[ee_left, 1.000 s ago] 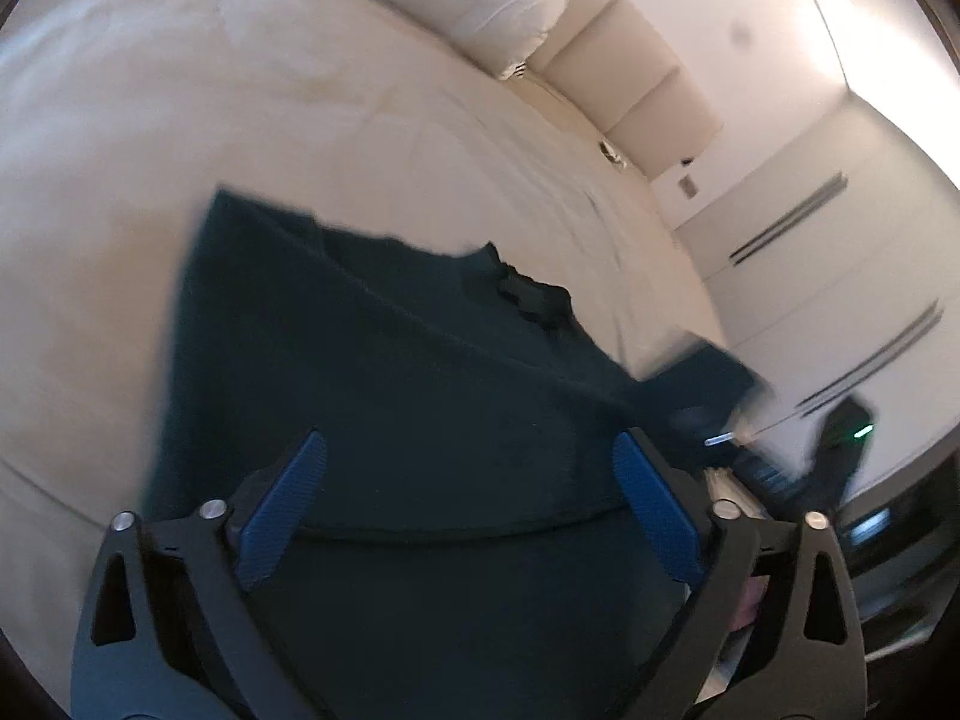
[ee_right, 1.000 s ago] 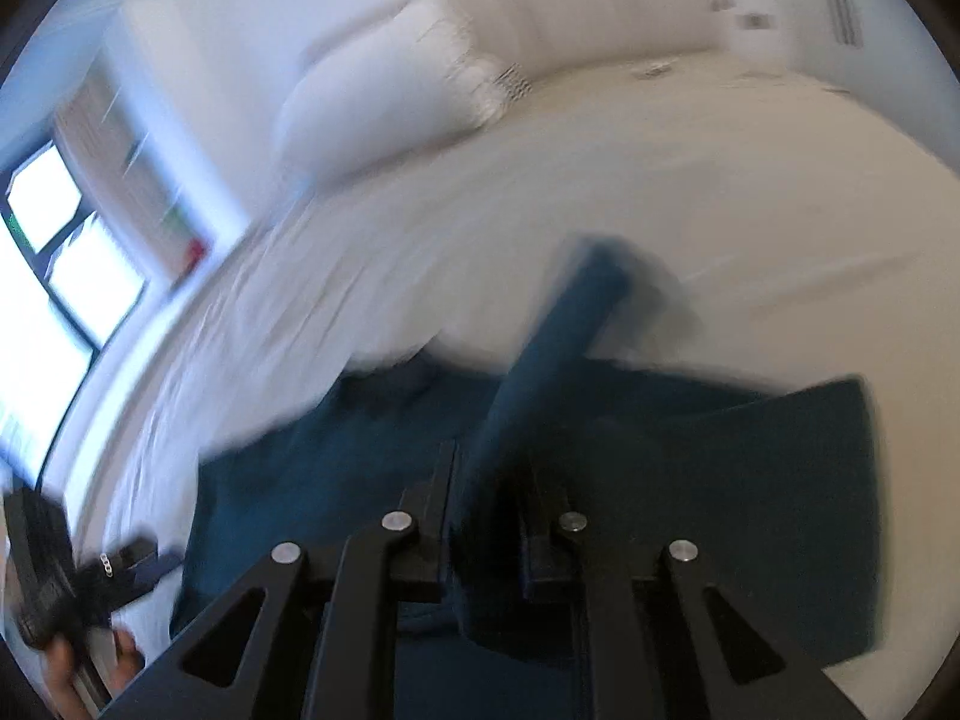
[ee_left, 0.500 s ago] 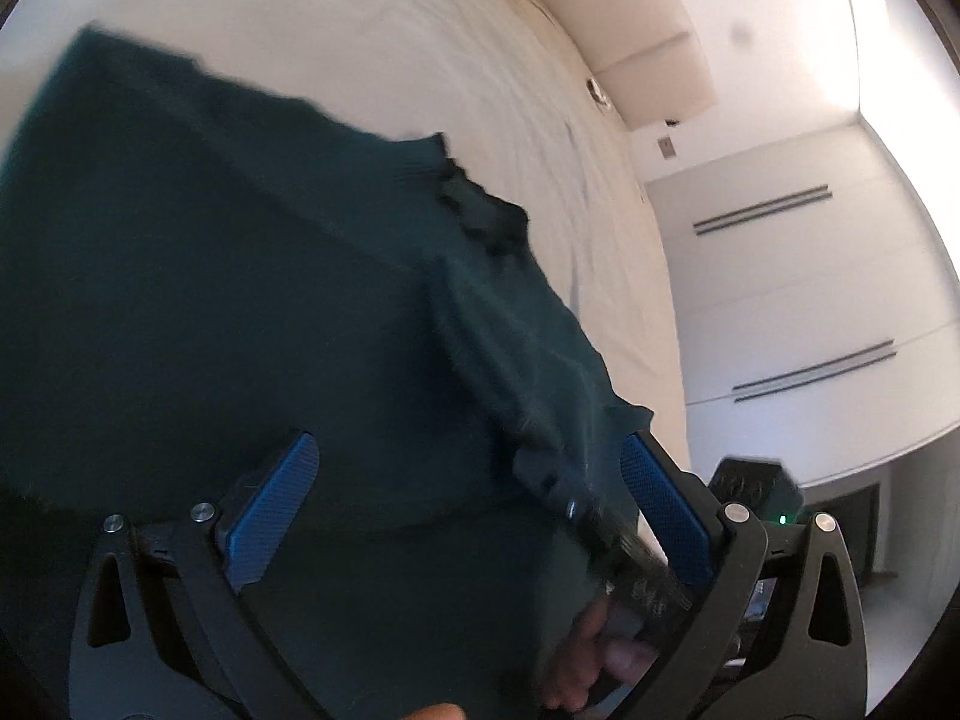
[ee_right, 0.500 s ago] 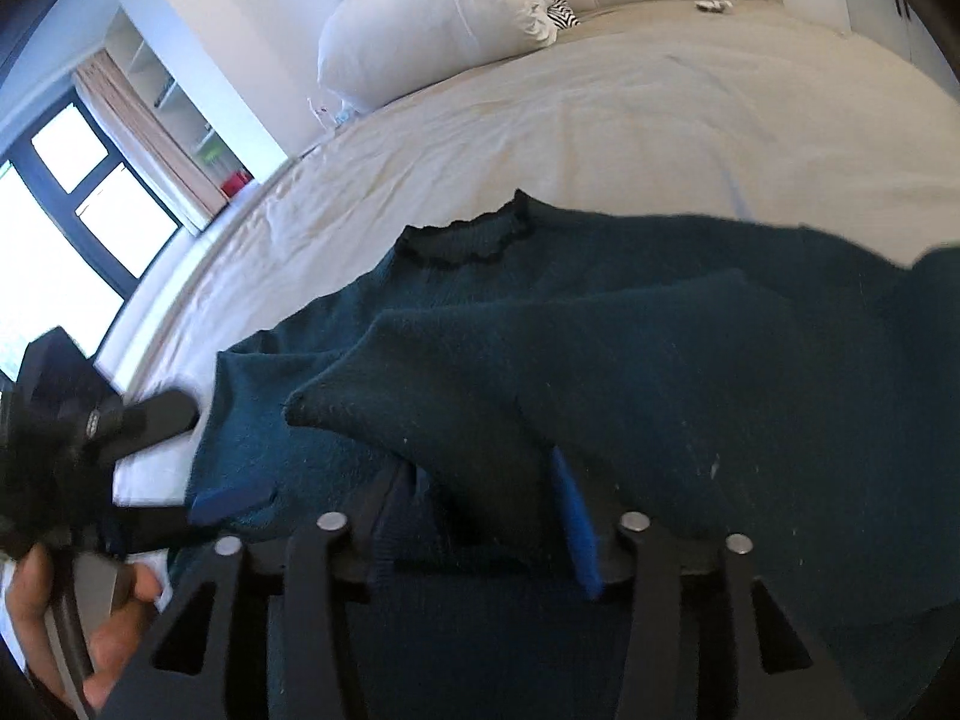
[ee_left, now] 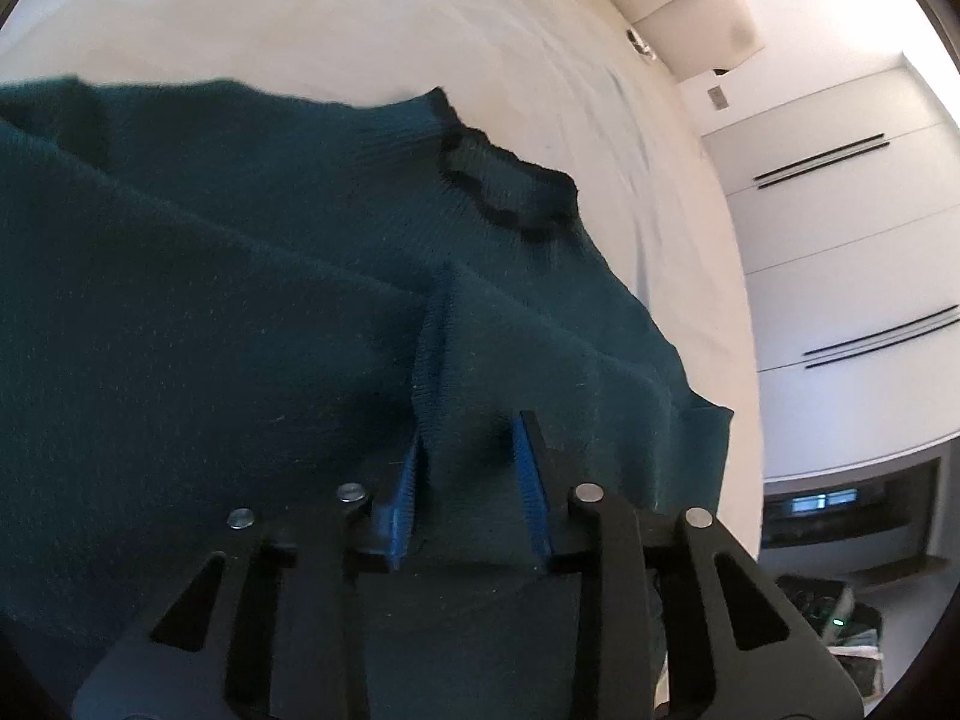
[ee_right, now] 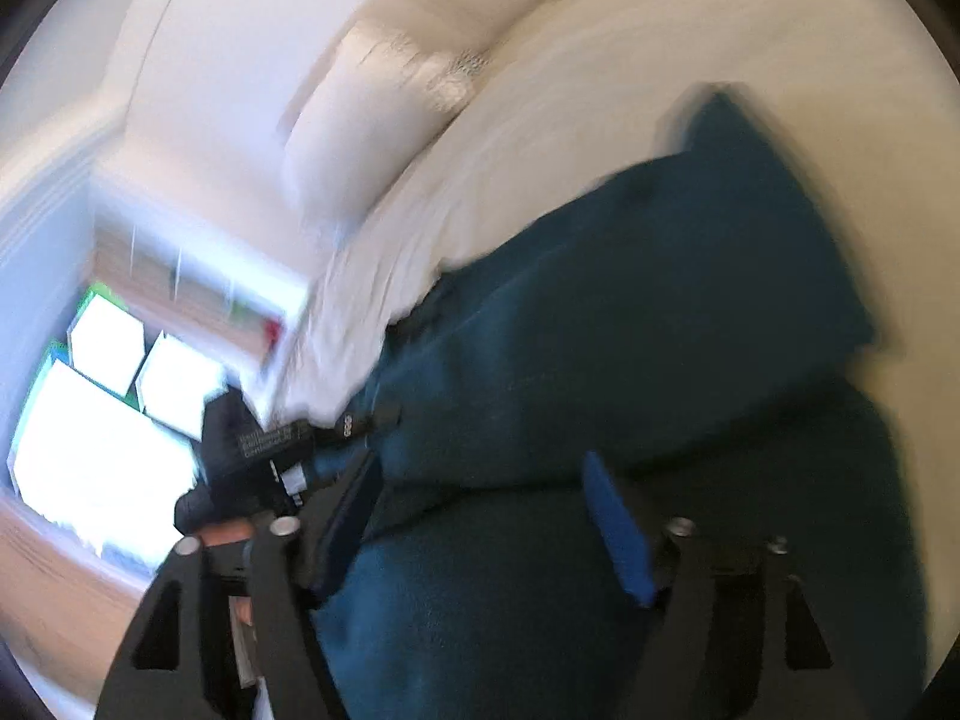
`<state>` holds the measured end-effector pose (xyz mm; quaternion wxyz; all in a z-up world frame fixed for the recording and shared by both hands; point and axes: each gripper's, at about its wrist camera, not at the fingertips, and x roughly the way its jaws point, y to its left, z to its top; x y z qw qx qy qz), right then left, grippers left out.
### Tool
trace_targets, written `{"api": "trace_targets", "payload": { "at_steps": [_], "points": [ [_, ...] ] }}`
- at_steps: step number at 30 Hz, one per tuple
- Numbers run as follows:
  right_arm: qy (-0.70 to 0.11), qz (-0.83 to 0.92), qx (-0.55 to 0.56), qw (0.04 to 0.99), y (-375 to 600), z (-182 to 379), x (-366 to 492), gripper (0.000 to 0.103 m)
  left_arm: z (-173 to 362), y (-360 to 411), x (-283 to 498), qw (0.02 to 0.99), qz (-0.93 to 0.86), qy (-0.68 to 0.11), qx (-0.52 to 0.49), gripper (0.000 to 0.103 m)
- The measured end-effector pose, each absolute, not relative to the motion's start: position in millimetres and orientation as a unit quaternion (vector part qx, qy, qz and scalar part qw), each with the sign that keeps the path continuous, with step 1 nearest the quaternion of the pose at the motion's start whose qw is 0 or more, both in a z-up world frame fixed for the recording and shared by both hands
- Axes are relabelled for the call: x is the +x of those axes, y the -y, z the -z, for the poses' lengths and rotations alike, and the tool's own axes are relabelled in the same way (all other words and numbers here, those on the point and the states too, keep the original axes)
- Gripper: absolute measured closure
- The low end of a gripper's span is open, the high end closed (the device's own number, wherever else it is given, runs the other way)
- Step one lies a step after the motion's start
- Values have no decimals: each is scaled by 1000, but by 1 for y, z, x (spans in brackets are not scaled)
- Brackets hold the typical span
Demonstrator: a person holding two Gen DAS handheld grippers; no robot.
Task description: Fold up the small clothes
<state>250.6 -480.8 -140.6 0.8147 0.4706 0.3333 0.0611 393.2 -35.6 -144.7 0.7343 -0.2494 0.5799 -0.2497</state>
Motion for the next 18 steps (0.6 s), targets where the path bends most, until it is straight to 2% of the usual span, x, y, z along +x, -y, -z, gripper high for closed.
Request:
{"api": "trace_targets", "payload": {
  "at_steps": [5,11,18],
  "points": [
    [-316,-61,550,770,500,155,233,27,143,22,382,740,256,-569,-250,96],
    [-318,-69,573,752,492,162,243,25,125,20,371,770,258,-534,-236,98],
    [-275,-51,637,718,519,181,249,25,89,-16,355,814,237,-473,-238,98]
  ]
}}
